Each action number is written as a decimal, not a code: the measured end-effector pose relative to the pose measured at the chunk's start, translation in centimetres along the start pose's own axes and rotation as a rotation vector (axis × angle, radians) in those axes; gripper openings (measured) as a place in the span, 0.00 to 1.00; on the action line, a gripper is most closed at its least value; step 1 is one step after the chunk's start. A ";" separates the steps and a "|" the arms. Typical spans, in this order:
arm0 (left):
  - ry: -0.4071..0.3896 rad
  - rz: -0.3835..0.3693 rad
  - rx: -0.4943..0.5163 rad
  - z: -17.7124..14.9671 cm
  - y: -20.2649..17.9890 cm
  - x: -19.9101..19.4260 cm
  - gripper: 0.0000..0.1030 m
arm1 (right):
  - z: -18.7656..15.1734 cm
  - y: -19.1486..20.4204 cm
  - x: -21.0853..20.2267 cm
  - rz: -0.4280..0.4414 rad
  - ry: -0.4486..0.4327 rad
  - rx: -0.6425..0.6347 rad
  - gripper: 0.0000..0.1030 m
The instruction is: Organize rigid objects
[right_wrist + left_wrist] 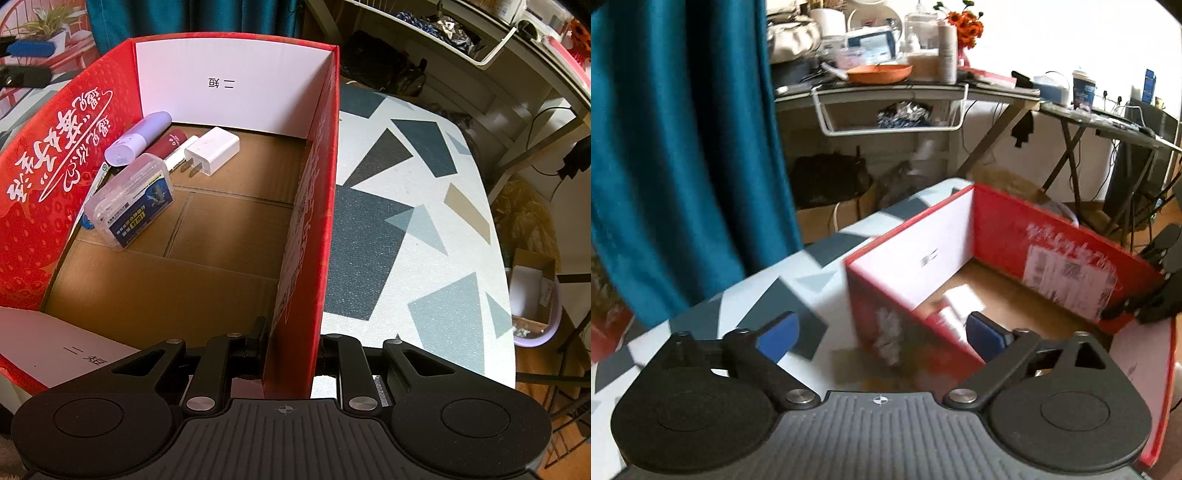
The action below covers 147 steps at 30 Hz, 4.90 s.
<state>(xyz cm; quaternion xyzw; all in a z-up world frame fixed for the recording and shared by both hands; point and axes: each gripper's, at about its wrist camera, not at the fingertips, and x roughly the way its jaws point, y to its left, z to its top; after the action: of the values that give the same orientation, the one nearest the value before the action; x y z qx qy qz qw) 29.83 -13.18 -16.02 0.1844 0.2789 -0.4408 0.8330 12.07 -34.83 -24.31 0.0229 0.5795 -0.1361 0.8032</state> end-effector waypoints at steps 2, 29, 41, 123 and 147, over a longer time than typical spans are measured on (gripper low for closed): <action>0.028 0.012 -0.016 -1.0 0.9 0.2 1.00 | 0.0 0.0 0.0 0.000 0.000 0.000 0.18; 0.322 0.262 -0.345 -8.2 0.5 4.8 0.65 | 0.0 0.0 0.0 0.000 -0.002 0.001 0.19; 0.304 0.264 -0.267 -9.0 -0.3 3.2 0.50 | 0.0 0.0 -0.1 0.001 -0.003 0.001 0.19; 0.036 -0.027 -0.122 1.6 -5.7 3.6 0.39 | -0.1 0.3 -0.1 -0.002 -0.001 0.002 0.21; 0.143 0.113 -0.153 -6.5 0.4 6.0 0.56 | 0.0 0.3 -0.1 0.000 0.000 0.001 0.21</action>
<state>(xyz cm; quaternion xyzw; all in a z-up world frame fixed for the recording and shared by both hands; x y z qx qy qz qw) 30.91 -13.20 -24.79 0.1666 0.3594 -0.3561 0.8463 12.15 -34.55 -24.29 0.0236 0.5794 -0.1363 0.8032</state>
